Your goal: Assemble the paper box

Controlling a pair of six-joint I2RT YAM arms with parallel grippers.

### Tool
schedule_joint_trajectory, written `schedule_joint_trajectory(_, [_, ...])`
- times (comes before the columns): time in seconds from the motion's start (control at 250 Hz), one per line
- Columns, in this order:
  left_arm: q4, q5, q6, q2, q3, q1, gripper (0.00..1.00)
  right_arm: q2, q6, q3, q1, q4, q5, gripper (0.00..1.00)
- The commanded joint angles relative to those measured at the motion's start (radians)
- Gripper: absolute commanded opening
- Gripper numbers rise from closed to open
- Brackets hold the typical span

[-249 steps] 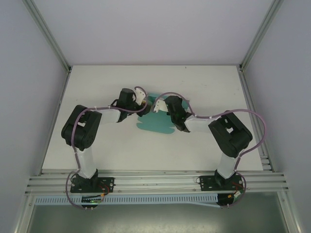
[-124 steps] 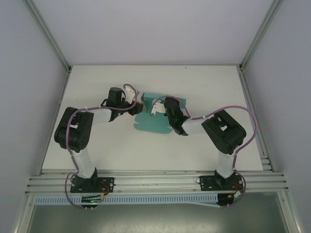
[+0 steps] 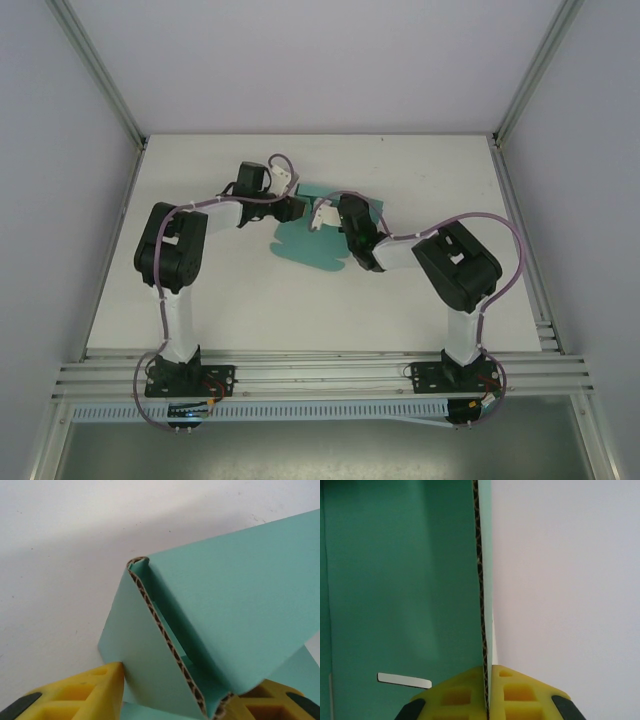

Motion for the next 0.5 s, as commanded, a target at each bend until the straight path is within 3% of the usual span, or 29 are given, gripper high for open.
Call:
schedule_joint_trajectory(0.0, [-0.024, -0.044, -0.021, 0.025, 0.049, 0.005, 0.43, 0.063, 0.019, -0.038, 0.022, -0.242, -0.151, 0.00])
schedule_joint_trajectory(0.068, [-0.018, -0.082, -0.054, 0.024, 0.061, 0.004, 0.45, 0.055, 0.055, -0.020, 0.017, -0.296, -0.179, 0.00])
schedule_joint_trajectory(0.132, [-0.002, -0.091, -0.068, 0.024, 0.070, -0.002, 0.56, 0.045, 0.086, -0.001, 0.014, -0.359, -0.211, 0.00])
schedule_joint_trajectory(0.208, [0.027, -0.129, -0.098, 0.029, 0.087, -0.009, 0.46, 0.048, 0.093, 0.014, 0.013, -0.395, -0.215, 0.00])
schedule_joint_trajectory(0.308, [0.045, -0.122, -0.111, 0.051, 0.124, -0.028, 0.44, 0.054, 0.100, 0.032, 0.013, -0.443, -0.219, 0.00])
schedule_joint_trajectory(0.5, [0.068, -0.212, -0.068, 0.070, 0.166, -0.076, 0.36, 0.043, 0.147, 0.053, 0.010, -0.527, -0.259, 0.00])
